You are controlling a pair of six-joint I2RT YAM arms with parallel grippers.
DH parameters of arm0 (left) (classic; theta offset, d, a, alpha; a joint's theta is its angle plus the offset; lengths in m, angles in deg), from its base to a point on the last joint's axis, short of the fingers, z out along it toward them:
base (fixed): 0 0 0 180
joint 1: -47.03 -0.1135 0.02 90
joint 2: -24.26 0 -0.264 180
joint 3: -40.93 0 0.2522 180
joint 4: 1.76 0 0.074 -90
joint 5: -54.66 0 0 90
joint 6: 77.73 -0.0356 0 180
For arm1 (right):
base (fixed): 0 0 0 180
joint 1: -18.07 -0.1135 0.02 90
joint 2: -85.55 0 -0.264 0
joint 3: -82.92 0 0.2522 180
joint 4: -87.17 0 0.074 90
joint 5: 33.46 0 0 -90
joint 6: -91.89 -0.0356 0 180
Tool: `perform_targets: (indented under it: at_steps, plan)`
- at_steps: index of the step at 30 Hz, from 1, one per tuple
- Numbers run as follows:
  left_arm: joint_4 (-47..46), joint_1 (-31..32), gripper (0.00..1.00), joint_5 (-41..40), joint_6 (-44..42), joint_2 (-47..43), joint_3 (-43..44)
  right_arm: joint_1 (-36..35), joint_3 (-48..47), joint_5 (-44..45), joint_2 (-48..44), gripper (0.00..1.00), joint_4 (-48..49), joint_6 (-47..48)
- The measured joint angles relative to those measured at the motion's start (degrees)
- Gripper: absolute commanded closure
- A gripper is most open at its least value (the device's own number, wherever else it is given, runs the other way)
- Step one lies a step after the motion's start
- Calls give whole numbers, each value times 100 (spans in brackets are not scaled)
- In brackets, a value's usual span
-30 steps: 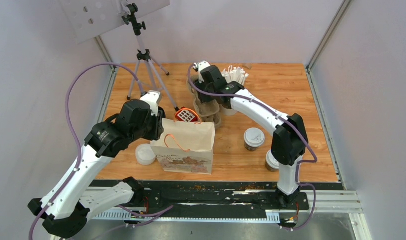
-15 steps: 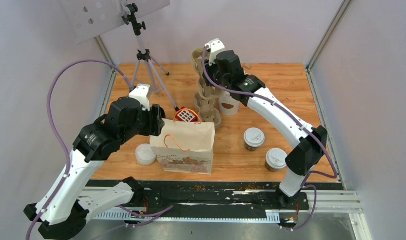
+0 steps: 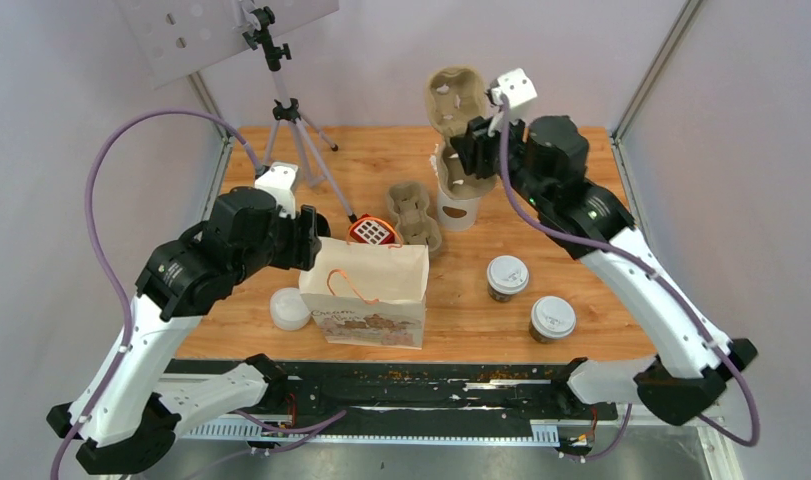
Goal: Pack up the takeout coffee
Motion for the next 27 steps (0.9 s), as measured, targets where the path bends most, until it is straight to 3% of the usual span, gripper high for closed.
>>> perform_targets:
  at_steps: [10, 27]
  plan:
    - [341, 0, 36, 404, 87, -302, 31, -151, 1674, -1373, -1899, 76, 483, -568]
    - [-24, 0, 45, 706, 824, -728, -1034, -1467, 2124, -2216, -1991, 75, 1130, -1414]
